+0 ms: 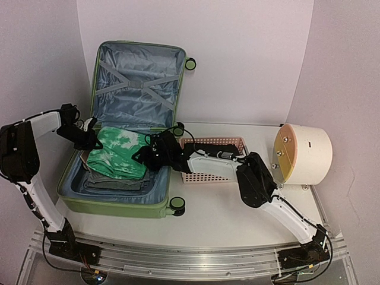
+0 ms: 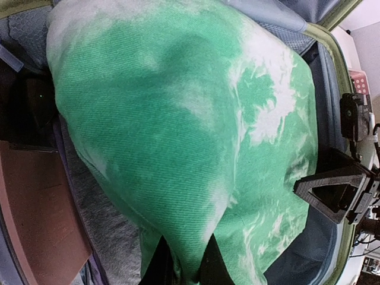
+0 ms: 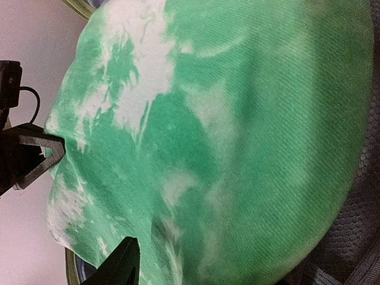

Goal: Open, take out, and arrange the luggage

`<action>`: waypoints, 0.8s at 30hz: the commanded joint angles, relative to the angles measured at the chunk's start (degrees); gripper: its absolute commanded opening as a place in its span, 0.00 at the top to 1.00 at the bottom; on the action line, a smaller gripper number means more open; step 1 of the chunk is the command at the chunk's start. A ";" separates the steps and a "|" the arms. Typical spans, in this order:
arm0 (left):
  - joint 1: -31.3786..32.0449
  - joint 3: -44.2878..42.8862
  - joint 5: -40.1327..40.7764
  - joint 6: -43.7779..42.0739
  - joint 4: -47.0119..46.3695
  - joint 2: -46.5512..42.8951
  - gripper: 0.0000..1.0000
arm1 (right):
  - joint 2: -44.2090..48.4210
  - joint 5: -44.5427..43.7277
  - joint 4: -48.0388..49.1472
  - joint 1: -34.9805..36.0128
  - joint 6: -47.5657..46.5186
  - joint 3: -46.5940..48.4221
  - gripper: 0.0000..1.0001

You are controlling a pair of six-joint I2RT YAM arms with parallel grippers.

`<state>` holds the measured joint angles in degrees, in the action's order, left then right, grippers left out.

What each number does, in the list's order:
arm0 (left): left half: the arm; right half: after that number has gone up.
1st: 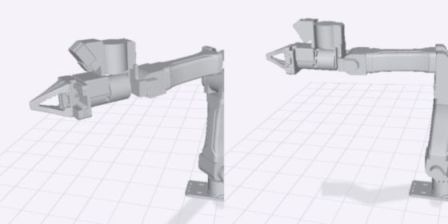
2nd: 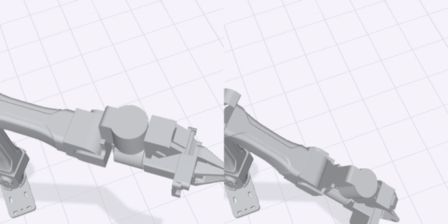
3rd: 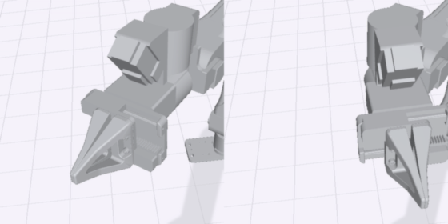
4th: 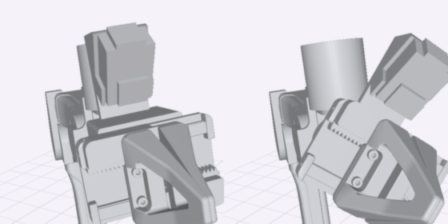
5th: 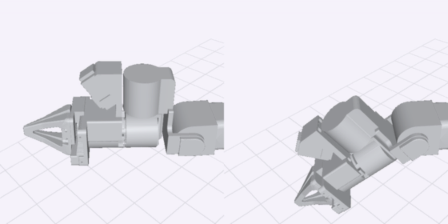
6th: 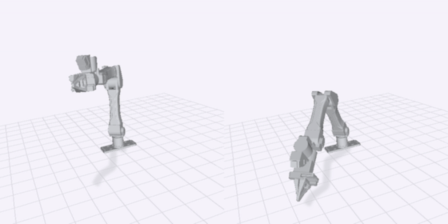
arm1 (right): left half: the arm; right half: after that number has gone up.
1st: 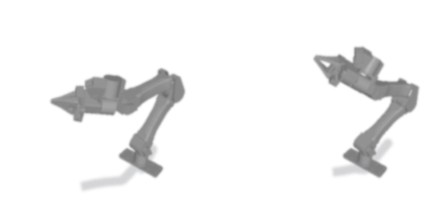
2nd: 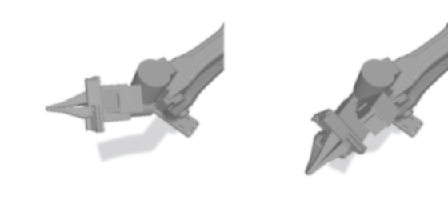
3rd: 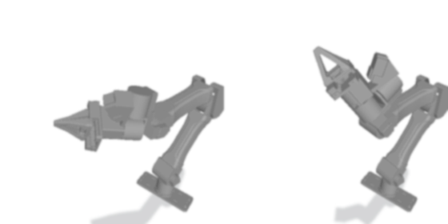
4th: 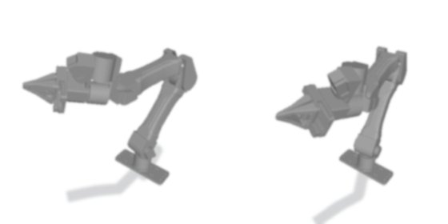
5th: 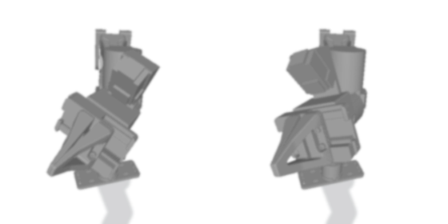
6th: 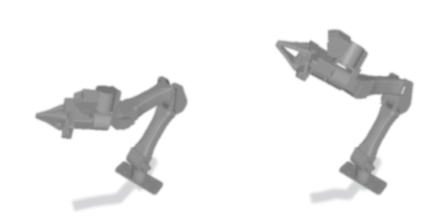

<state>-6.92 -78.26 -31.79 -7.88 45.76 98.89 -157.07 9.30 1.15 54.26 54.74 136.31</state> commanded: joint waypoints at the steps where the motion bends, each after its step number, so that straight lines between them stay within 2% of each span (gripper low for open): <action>1: 0.18 1.70 -1.47 0.31 -4.85 -2.25 1.00 | -5.10 3.18 -6.04 1.36 4.58 3.34 0.48; 5: 0.15 4.31 -0.35 0.06 -6.38 -2.22 1.00 | -5.47 2.46 -8.60 1.40 4.54 4.03 0.46; 8: 0.20 5.12 0.49 -0.10 -7.07 -2.15 1.00 | -3.06 -1.80 -12.87 1.39 2.37 3.24 0.39; 12: 0.25 4.72 0.23 -0.58 -6.76 -2.05 1.00 | -0.45 -6.86 -16.35 1.74 -0.68 3.31 0.38; 16: 1.13 4.89 -1.50 -0.70 -6.37 -1.20 1.00 | -6.95 -2.12 -16.34 2.23 2.92 6.43 0.36; 18: 1.91 5.49 -2.38 -0.37 -6.42 -0.87 1.00 | -11.91 2.10 -13.64 2.25 3.86 12.35 0.37; 20: 2.49 5.88 -2.72 -0.15 -6.49 -0.66 1.00 | -14.08 3.25 -9.97 2.20 5.41 13.83 0.38; 24: 2.77 5.61 -2.26 -0.36 -6.56 -0.33 1.00 | -10.52 4.44 -0.24 2.02 4.78 6.91 0.43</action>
<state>-6.15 -72.93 -29.80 -8.01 40.29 98.91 -165.25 9.02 -6.39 56.07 58.81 148.66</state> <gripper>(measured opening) 0.057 0.587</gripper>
